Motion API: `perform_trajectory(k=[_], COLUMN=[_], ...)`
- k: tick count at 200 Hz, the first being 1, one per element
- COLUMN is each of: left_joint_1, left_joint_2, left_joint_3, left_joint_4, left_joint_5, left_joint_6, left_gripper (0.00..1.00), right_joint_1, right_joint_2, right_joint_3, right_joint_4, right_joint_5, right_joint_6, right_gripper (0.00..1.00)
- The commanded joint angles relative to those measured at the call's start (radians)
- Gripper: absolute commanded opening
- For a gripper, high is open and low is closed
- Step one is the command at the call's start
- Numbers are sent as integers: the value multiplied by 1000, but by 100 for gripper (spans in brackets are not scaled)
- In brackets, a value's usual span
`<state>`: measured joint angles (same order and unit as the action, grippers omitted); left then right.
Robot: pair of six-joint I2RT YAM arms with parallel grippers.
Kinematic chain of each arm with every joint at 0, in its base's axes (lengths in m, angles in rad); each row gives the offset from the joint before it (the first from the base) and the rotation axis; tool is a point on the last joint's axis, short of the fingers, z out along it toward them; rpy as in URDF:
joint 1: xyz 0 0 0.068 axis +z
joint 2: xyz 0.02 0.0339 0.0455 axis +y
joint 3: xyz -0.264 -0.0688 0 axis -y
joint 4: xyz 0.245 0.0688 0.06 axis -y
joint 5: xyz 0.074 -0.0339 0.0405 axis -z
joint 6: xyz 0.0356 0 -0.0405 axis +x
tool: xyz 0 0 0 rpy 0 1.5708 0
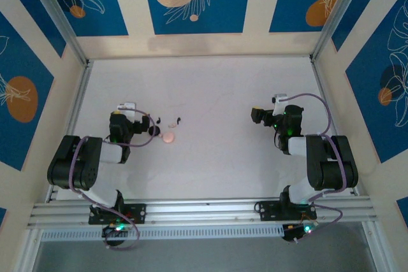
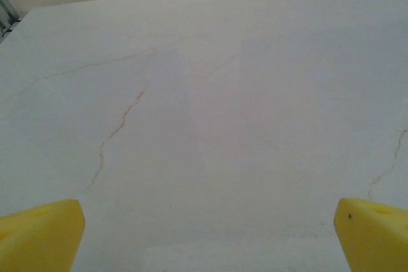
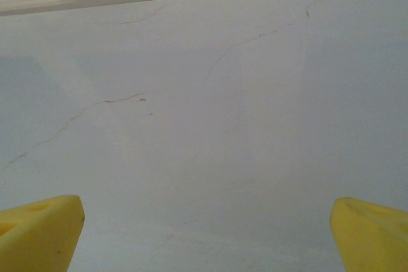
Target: Insert wireless bluetooth earbuds into charging case
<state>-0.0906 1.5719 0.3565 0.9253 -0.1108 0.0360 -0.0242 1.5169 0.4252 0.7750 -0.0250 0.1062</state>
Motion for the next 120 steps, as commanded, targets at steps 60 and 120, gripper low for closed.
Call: perform_trajectory(k=[60,120], left_joint_1=[8,17], left_joint_2=[-13,-13], left_joint_3=[24,27], left_joint_4=[-6,-14], left_joint_5=[33,53], left_joint_6=[18,14], left_gripper=[100,100], right_joint_1=[6,4], right_joint_2=[5,5], right_joint_3=[-9,-8], right_joint_4=[29,29], right_joint_5=[18,16], right_joint_6=[-19,-19], right_gripper=[99,99])
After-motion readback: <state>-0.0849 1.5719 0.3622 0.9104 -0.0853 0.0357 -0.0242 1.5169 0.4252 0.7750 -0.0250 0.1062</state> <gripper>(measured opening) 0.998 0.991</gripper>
